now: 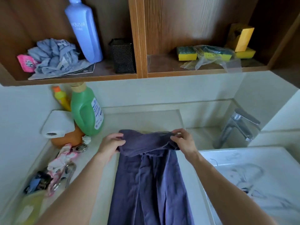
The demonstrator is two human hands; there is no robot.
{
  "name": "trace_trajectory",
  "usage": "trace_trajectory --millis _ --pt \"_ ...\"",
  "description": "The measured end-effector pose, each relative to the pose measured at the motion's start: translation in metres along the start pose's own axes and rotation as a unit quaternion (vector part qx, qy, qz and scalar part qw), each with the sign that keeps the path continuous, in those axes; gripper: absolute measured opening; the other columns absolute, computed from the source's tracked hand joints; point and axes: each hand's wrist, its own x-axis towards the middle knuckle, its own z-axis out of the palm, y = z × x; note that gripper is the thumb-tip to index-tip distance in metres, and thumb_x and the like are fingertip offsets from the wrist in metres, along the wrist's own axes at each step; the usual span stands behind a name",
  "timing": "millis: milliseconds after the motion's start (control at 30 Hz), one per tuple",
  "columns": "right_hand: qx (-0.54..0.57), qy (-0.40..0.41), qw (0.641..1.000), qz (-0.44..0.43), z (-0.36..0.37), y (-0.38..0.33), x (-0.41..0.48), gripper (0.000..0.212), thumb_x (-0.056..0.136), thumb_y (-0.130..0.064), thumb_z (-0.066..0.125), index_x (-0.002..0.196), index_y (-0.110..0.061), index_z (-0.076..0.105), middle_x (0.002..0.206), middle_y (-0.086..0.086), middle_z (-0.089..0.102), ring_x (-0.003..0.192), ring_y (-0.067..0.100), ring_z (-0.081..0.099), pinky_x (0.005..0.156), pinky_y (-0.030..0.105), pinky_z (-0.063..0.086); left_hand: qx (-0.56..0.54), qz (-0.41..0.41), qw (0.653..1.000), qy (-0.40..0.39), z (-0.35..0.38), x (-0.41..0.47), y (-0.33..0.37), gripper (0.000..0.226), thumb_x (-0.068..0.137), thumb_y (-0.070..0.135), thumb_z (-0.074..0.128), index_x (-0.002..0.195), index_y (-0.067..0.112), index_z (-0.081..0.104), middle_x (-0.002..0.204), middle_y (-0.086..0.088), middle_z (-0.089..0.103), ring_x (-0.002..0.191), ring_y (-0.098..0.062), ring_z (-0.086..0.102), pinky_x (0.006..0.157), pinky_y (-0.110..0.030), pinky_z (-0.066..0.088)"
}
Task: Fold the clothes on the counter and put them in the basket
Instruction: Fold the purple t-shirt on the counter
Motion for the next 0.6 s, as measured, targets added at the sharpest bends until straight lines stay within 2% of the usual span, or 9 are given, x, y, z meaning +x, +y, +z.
trace_trajectory --millis 67,133,167,233,300,400,500,600 --pt "-0.08 -0.008 0.996 0.022 -0.003 0.029 -0.019 0.038 0.076 0.007 0.063 0.097 -0.024 0.065 0.085 0.006 0.057 0.07 0.02 0.057 0.056 0.023 0.05 0.049 -0.031 0.998 -0.026 -0.001 -0.015 -0.034 0.044 0.082 -0.015 0.062 0.119 0.01 0.063 0.092 -0.008 0.058 0.078 -0.02 0.057 0.069 -0.031 0.046" --pt "-0.174 -0.032 0.983 0.04 -0.007 0.059 -0.03 0.051 0.064 0.001 0.061 0.1 -0.036 0.062 0.102 0.011 0.059 0.089 0.025 0.062 0.075 0.03 0.054 0.119 -0.049 0.991 -0.038 -0.002 -0.026 -0.063 0.05 0.079 -0.02 0.059 0.12 0.008 0.06 0.099 -0.012 0.055 0.08 -0.025 0.058 0.07 -0.034 0.05" --pt "-0.197 -0.037 0.979 0.047 -0.008 0.071 -0.033 0.055 0.063 0.001 0.062 0.106 -0.033 0.062 0.108 0.013 0.059 0.095 0.026 0.062 0.08 0.03 0.053 0.163 -0.042 0.985 -0.036 -0.003 -0.026 -0.075 0.051 0.077 -0.02 0.061 0.12 0.007 0.06 0.104 -0.015 0.056 0.086 -0.03 0.06 0.076 -0.039 0.053" --pt "-0.218 -0.032 0.974 0.056 -0.009 0.076 -0.036 0.056 0.068 0.002 0.069 0.119 -0.021 0.06 0.112 0.012 0.059 0.096 0.023 0.06 0.077 0.024 0.048 0.21 -0.028 0.977 -0.021 -0.005 -0.022 -0.089 0.051 0.074 -0.017 0.065 0.12 0.007 0.062 0.109 -0.018 0.057 0.099 -0.036 0.062 0.087 -0.048 0.056" --pt "-0.232 -0.027 0.97 0.059 -0.008 0.072 -0.036 0.047 0.077 -0.006 0.073 0.12 -0.018 0.059 0.108 0.009 0.06 0.09 0.02 0.059 0.07 0.02 0.043 0.22 -0.029 0.975 -0.006 -0.007 -0.017 -0.09 0.045 0.075 -0.009 0.071 0.116 0.01 0.064 0.11 -0.017 0.059 0.1 -0.037 0.063 0.087 -0.052 0.057" --pt "-0.239 -0.015 0.969 0.064 -0.006 0.065 -0.032 0.036 0.083 -0.024 0.075 0.113 -0.017 0.057 0.1 0.006 0.063 0.087 0.021 0.061 0.071 0.025 0.044 0.271 -0.005 0.962 0.033 -0.007 -0.013 -0.088 0.036 0.078 0.014 0.08 0.111 0.011 0.067 0.108 -0.012 0.065 0.097 -0.032 0.066 0.087 -0.043 0.056" --pt "-0.314 -0.029 0.948 0.043 -0.004 0.071 -0.032 0.045 0.079 -0.027 0.078 0.115 -0.019 0.053 0.107 0.007 0.06 0.09 0.021 0.058 0.078 0.028 0.046 0.367 0.021 0.93 0.015 -0.008 -0.022 -0.088 0.043 0.079 0.023 0.08 0.117 0.013 0.063 0.113 -0.007 0.064 0.102 -0.025 0.062 0.086 -0.028 0.046" --pt "-0.419 -0.091 0.903 0.018 -0.003 0.073 -0.032 0.051 0.078 -0.031 0.078 0.121 -0.022 0.051 0.117 0.005 0.046 0.097 0.023 0.056 0.088 0.029 0.045 0.483 0.01 0.875 -0.032 -0.017 -0.025 -0.095 0.053 0.079 0.038 0.077 0.123 0.027 0.052 0.122 -0.001 0.052 0.112 -0.026 0.056 0.094 -0.035 0.045"
